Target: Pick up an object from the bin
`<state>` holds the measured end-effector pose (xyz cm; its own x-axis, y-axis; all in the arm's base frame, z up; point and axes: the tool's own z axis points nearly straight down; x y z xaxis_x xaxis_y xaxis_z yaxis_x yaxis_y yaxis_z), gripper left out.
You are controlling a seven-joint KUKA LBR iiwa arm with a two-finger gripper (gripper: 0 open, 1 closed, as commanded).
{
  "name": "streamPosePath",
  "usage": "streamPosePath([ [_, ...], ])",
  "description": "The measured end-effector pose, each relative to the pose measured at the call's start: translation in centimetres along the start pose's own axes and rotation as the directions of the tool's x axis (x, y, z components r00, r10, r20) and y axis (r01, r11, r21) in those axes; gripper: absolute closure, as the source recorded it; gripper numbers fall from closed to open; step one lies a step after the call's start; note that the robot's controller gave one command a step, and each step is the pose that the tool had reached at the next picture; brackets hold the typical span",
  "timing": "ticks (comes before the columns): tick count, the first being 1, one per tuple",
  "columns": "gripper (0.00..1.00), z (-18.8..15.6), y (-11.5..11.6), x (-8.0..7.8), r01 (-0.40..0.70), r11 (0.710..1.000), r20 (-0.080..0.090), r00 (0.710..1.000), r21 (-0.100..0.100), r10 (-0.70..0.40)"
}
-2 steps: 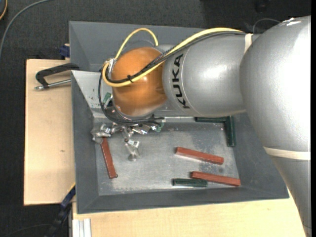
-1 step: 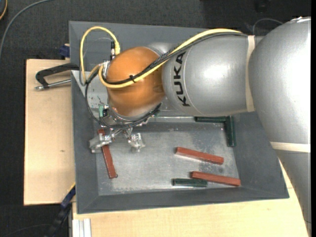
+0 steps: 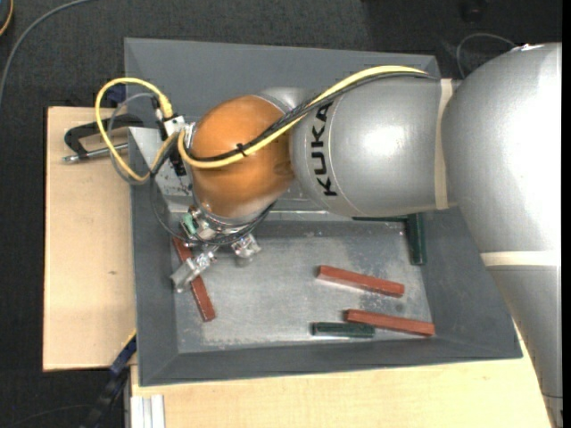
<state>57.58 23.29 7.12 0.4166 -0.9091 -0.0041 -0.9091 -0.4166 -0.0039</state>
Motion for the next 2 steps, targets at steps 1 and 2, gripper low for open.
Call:
streamPosePath([
  [1, 0.00, -0.12, -0.10, -0.14, -0.005, 1.000, 0.000, 1.000, -0.002, 0.005],
  [2, 1.00, -0.10, -0.09, -0.13, -0.005, 1.000, 0.000, 1.000, -0.002, 0.005],
])
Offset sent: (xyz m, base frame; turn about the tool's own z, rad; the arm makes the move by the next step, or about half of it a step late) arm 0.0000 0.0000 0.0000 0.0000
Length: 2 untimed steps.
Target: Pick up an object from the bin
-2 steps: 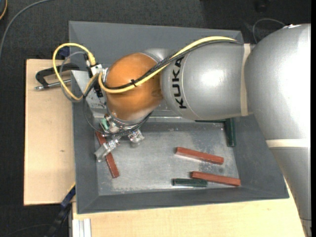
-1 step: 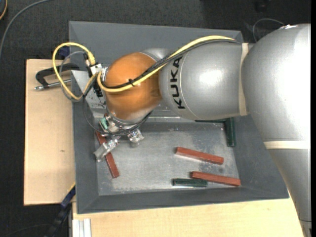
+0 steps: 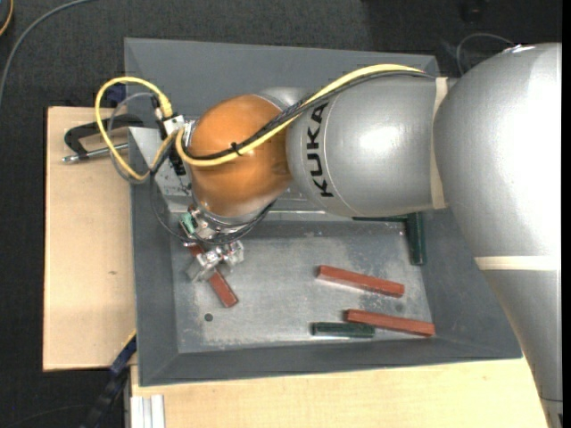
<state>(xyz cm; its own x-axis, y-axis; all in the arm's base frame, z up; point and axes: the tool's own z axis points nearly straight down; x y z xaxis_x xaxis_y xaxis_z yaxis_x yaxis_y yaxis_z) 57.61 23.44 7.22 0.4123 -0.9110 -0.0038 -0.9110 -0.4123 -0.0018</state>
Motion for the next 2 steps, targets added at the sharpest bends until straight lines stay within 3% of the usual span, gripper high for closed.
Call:
streamPosePath([
  [1, 1.00, -5.55, -0.26, -0.20, -0.004, 1.000, -0.001, 1.000, 0.009, 0.004],
  [2, 1.00, -5.80, -0.37, -0.35, -0.008, 1.000, 0.001, 1.000, 0.004, 0.008],
])
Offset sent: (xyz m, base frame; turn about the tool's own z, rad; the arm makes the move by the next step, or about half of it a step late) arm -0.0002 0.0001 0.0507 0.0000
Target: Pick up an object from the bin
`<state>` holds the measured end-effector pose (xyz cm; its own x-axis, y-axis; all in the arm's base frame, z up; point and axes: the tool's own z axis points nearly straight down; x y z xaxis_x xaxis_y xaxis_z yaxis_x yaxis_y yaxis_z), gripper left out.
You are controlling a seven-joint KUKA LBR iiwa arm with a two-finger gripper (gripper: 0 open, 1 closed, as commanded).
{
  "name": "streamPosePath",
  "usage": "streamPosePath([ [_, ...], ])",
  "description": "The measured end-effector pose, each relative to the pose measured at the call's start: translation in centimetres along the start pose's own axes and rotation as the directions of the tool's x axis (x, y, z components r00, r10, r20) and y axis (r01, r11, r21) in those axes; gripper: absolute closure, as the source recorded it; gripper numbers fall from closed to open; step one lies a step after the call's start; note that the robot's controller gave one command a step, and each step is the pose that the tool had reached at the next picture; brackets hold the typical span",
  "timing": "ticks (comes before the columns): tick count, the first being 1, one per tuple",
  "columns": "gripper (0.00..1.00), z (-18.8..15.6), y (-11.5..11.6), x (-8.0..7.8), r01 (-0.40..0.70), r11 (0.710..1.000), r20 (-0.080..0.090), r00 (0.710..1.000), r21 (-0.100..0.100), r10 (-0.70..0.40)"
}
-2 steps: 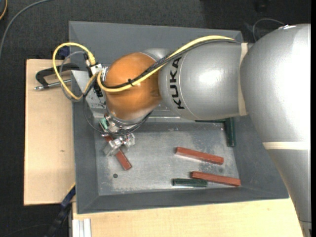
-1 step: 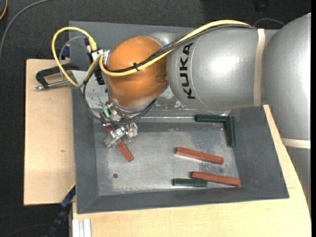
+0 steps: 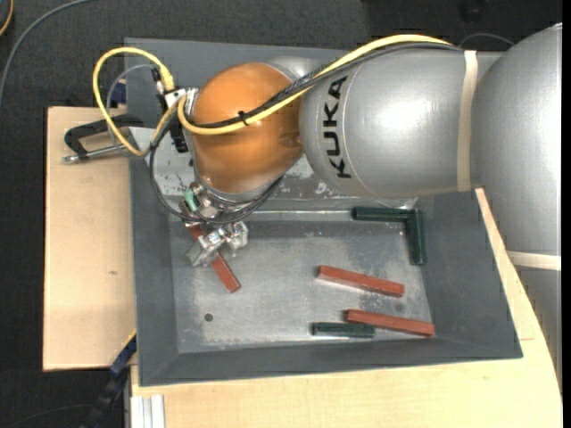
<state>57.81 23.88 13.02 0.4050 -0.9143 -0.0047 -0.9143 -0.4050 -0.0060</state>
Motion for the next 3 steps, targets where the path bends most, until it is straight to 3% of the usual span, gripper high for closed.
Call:
streamPosePath([
  [2, 1.00, -5.9, -0.4, -0.3, -0.008, 1.000, -0.001, 1.000, 0.000, 0.008],
  [3, 1.00, -6.3, -0.5, -0.5, -0.011, 1.000, 0.000, 1.000, 0.001, 0.011],
])
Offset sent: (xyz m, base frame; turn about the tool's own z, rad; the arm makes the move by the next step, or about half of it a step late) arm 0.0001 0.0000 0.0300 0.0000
